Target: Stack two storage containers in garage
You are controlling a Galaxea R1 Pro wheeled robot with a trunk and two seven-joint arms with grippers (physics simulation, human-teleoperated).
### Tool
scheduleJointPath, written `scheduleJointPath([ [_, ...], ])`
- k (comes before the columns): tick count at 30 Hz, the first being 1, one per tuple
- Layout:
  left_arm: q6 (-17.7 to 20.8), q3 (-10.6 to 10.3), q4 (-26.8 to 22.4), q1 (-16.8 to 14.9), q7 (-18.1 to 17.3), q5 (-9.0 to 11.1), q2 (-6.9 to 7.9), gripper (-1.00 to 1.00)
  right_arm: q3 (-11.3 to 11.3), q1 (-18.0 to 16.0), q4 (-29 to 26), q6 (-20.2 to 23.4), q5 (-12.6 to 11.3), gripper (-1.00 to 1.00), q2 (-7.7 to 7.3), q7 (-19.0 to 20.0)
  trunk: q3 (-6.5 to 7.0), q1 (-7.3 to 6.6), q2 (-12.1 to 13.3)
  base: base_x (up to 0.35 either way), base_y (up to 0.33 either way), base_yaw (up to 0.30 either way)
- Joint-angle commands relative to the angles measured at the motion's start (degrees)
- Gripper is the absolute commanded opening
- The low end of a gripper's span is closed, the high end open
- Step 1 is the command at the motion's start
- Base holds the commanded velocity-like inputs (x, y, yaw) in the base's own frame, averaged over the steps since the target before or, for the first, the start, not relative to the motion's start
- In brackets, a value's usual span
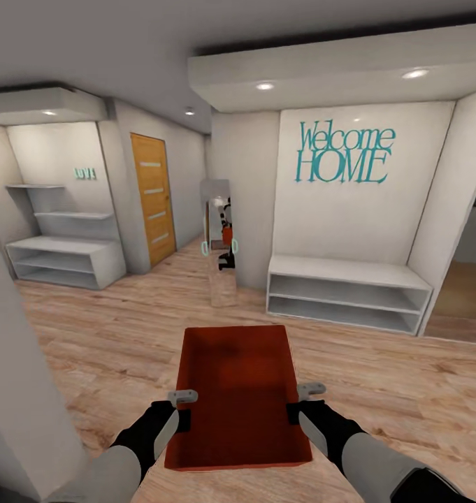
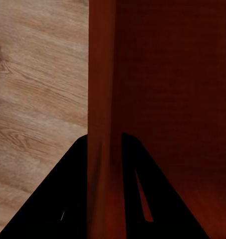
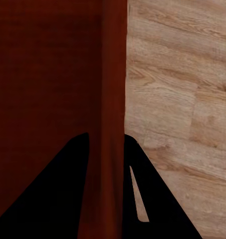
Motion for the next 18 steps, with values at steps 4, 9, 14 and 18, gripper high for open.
scheduleJointPath([
  [4, 0.45, -0.37, 1.06, 0.03, 0.61, -0.76, 1.58, -1.00, 0.52, -0.07, -0.28, -1.38, 0.22, -1.00, -0.09, -0.41, -0.03, 0.05, -0.05, 0.323, 0.000, 0.259],
  [9, 0.45, -0.37, 1.06, 0.03, 0.61, -0.76, 1.70, -1.00, 0.52, -0.07, -0.28, -1.38, 0.22, -1.00, -0.09, -0.43, -0.03, 0.05, -0.05, 0.323, 0.000, 0.268],
  [14, 0.45, -0.35, 1.07, 0.03, 0.61, -0.76, 1.83, -1.00, 0.52, -0.07, -0.28, -1.38, 0.22, -1.00, -0.05, -0.42, -0.03, 0.05, -0.05, 0.323, 0.000, 0.192],
  [18, 0.45, -0.36, 1.10, 0.03, 0.61, -0.76, 1.84, -1.00, 0.52, -0.07, -0.28, -1.38, 0.22, -1.00, -0.08, -0.41, -0.03, 0.05, -0.05, 0.323, 0.000, 0.032],
])
